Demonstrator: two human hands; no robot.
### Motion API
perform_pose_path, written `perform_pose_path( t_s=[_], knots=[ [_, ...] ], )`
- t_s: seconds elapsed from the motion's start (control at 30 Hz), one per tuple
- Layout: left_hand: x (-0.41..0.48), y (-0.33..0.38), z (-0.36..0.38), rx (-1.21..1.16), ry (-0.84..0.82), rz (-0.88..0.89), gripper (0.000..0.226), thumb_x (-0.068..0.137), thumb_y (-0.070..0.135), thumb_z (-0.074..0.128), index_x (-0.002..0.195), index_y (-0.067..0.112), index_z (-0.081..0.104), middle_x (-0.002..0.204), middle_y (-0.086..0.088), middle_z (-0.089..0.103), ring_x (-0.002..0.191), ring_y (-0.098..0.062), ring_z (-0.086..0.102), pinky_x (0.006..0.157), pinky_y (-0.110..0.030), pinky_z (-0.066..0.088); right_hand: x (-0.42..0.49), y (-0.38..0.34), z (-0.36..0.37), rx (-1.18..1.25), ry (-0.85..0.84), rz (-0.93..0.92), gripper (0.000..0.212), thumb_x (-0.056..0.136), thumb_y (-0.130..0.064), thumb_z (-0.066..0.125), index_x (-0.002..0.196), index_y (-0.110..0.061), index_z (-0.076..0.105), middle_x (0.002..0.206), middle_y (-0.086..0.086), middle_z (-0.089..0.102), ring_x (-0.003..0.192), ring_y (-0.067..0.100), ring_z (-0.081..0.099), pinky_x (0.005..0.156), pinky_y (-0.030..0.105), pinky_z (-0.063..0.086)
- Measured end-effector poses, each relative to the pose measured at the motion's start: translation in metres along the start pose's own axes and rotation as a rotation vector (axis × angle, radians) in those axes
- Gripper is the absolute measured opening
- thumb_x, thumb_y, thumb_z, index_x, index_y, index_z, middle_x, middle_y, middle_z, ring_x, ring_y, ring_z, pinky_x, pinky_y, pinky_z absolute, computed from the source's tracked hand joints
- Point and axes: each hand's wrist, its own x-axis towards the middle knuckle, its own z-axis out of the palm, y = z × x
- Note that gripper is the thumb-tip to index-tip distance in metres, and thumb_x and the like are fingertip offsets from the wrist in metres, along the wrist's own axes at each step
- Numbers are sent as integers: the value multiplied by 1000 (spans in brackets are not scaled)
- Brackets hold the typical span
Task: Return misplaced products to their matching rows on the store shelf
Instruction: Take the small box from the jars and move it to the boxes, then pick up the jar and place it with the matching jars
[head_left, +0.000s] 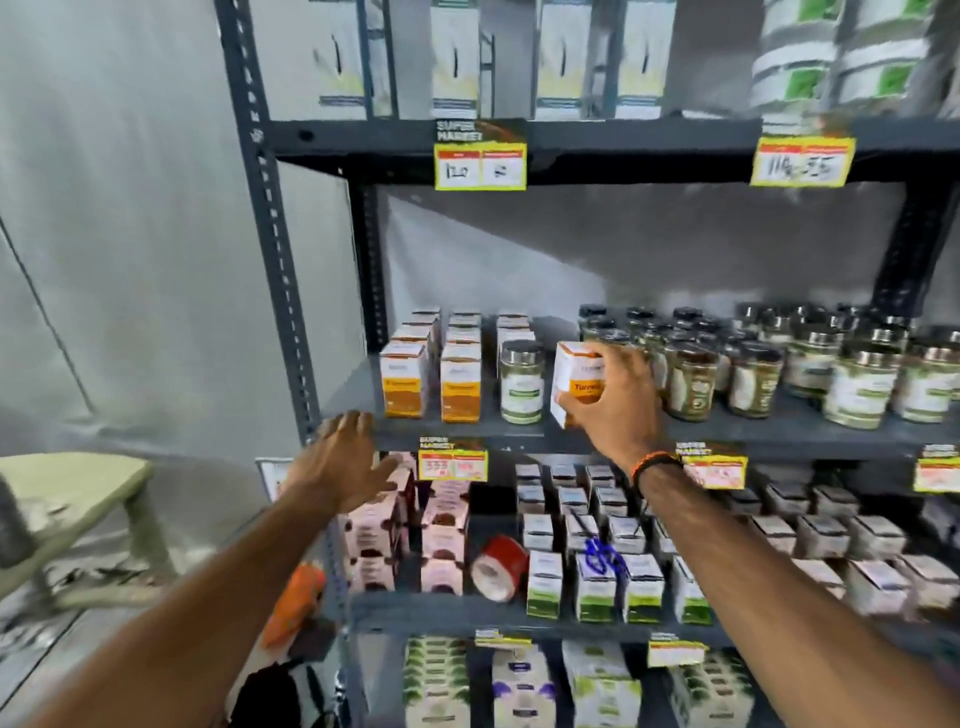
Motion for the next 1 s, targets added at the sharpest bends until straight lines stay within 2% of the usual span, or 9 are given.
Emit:
perform_pose_path(
  t_s=[0.13,0.27,0.4,0.53,0.67,0.73,0.83,0.93,1.0],
  knots=[
    [17,-14,24,-5,16,30,95,83,75,36,146,4,34,151,-19,42,139,-38,40,112,-54,40,6,2,16,-66,0,62,74,71,-33,87,135,-24,54,139,9,47,115,29,57,89,40,54],
    [26,-17,45,55,72,71,95,92,71,38,157,3,22,165,-20,24,153,-33,19,125,-46,12,5,14,32,-95,-50,103,78,72,-38,88,139,-24,50,143,10,44,113,28,60,91,38,55],
    [32,-23,53,87,124,110,95,92,72,34,156,3,25,163,-19,29,152,-33,23,123,-46,13,7,12,43,-106,-66,120,83,75,-39,85,146,-21,45,154,13,35,122,31,57,94,38,51],
    [31,-26,56,71,127,114,93,93,72,37,158,6,22,166,-15,24,154,-30,18,123,-44,10,3,2,35,-288,-25,81,93,76,-56,79,149,-20,36,158,11,29,118,34,61,84,46,59],
    [29,-26,56,47,130,119,94,91,67,48,159,8,20,167,-13,22,154,-30,16,122,-43,8,15,-19,14,-362,105,-83,68,87,-57,64,140,-18,46,144,11,48,107,29,66,74,42,61],
    [29,-25,56,44,137,111,95,90,67,50,159,9,20,167,-13,22,154,-30,15,122,-43,6,30,-32,14,-325,65,-211,59,90,-55,59,135,-18,51,135,8,56,109,25,64,87,41,57],
    [29,-24,58,32,146,92,96,89,68,50,159,9,21,167,-14,22,154,-30,15,123,-44,9,55,-44,28,-412,-151,-280,68,90,-64,53,139,-17,49,134,10,61,123,27,57,114,51,36],
    [29,-25,59,20,143,92,96,89,68,48,159,9,18,168,-13,19,155,-29,13,124,-44,8,68,-45,45,-581,-312,-245,82,86,-75,48,142,-15,47,135,12,62,131,30,52,117,52,28],
    [29,-26,58,9,142,98,97,89,68,49,160,10,17,168,-12,17,155,-28,12,124,-44,8,70,-41,54,-620,-331,-221,80,84,-76,49,134,-14,54,127,11,67,125,30,56,115,52,28]
  ],
)
